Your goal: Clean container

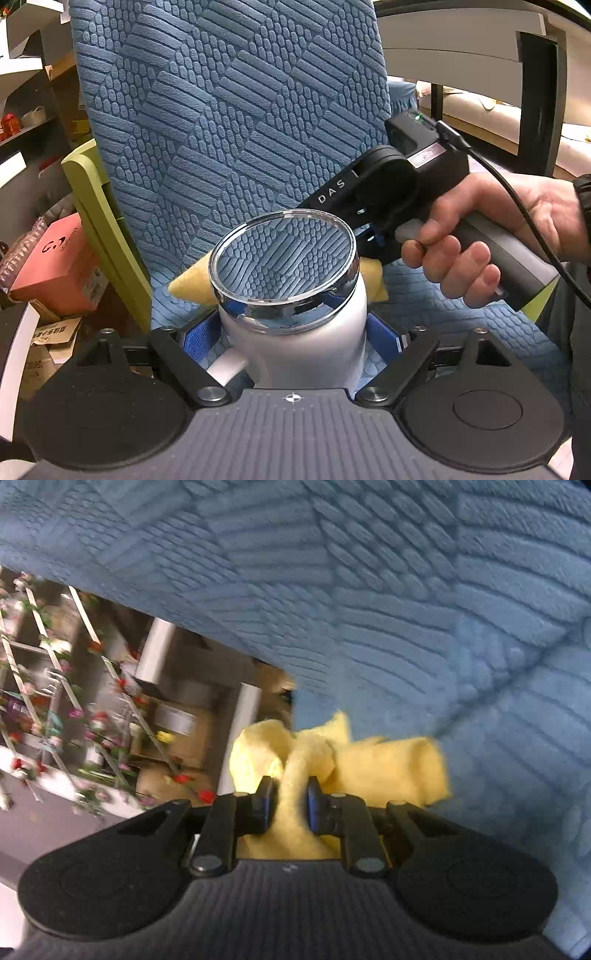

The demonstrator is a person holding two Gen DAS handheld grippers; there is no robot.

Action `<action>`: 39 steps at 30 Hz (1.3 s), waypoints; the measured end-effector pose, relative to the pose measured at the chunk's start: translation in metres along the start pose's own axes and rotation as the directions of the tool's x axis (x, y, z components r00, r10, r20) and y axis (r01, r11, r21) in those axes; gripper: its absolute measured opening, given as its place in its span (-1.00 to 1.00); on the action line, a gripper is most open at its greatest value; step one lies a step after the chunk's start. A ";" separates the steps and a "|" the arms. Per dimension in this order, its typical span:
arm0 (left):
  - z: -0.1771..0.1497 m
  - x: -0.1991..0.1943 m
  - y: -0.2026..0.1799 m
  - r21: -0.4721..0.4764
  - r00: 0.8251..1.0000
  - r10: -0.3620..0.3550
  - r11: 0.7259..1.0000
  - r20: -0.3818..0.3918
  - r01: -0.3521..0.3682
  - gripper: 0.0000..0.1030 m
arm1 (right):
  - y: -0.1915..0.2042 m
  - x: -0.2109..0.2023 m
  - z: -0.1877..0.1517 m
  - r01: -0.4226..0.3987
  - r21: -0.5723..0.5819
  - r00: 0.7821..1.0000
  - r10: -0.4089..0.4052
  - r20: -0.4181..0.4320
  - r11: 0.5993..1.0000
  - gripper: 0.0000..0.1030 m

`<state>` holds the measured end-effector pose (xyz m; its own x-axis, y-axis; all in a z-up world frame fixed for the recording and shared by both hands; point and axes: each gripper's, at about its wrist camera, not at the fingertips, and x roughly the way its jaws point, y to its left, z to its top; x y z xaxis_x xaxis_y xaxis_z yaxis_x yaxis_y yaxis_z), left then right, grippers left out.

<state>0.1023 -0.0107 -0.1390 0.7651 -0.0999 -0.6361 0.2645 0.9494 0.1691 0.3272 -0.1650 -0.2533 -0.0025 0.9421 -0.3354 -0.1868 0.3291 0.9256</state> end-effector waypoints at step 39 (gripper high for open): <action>0.000 0.009 0.001 0.014 1.000 -0.015 1.000 -0.006 0.015 0.75 | 0.008 -0.004 -0.009 -0.098 0.059 0.993 0.094 0.065 0.993 -0.62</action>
<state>0.1092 -0.0105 -0.1444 0.7579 -0.1121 -0.6427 0.2837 0.9437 0.1700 0.3171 -0.1672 -0.2462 0.0441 0.9710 -0.2348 -0.1275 0.2386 0.9627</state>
